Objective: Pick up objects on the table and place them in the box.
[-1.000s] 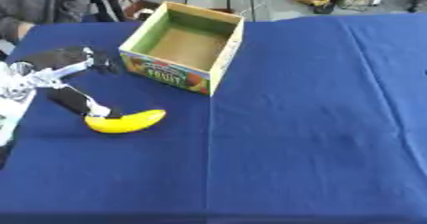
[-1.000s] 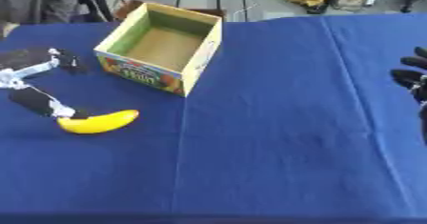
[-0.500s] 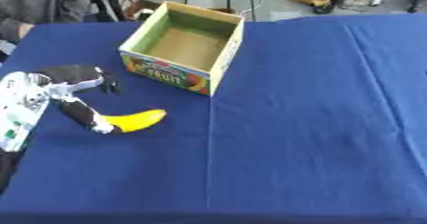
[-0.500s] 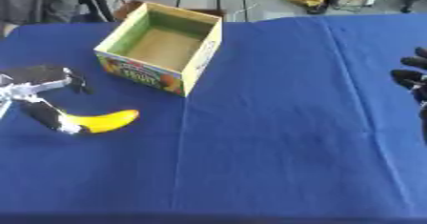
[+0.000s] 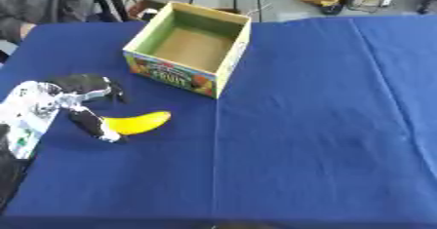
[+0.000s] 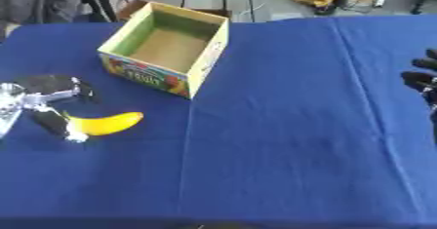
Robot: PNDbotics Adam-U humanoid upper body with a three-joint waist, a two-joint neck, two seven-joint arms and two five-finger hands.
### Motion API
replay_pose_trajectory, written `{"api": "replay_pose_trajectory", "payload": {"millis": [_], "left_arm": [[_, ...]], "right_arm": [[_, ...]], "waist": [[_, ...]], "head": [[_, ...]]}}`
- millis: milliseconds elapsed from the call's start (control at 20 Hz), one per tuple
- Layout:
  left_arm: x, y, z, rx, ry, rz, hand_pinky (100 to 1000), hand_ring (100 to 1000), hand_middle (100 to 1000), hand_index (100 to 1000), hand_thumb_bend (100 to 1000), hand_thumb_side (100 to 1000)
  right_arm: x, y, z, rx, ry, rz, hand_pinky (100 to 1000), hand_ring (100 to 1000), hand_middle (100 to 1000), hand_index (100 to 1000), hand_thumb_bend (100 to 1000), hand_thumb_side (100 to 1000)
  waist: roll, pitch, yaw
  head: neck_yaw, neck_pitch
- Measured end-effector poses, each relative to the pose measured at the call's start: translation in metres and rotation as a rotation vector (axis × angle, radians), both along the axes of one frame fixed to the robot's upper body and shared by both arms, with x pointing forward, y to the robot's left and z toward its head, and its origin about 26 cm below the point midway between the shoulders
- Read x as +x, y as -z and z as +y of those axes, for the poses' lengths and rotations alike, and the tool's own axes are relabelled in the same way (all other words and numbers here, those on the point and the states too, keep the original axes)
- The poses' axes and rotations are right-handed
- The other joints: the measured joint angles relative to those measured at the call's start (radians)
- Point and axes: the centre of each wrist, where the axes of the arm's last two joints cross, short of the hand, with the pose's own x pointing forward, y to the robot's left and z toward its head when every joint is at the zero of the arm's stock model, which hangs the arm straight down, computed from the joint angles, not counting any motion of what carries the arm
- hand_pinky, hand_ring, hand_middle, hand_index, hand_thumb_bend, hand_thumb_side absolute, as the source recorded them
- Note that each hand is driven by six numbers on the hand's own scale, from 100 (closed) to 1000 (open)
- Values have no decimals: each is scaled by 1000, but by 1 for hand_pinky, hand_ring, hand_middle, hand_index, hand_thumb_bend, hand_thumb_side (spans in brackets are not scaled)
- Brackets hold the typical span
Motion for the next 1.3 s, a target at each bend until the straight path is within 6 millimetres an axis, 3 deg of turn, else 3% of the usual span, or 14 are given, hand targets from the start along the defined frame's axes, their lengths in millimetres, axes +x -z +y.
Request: {"api": "replay_pose_trajectory", "payload": {"millis": [1300], "left_arm": [[2, 11, 5, -7, -12, 48, 764, 664, 654, 753, 736, 527]], "right_arm": [[0, 0, 0, 0, 0, 0, 818, 677, 688, 810, 100, 911]], "waist": [[0, 1, -1]], "head": [[1, 0]]}}
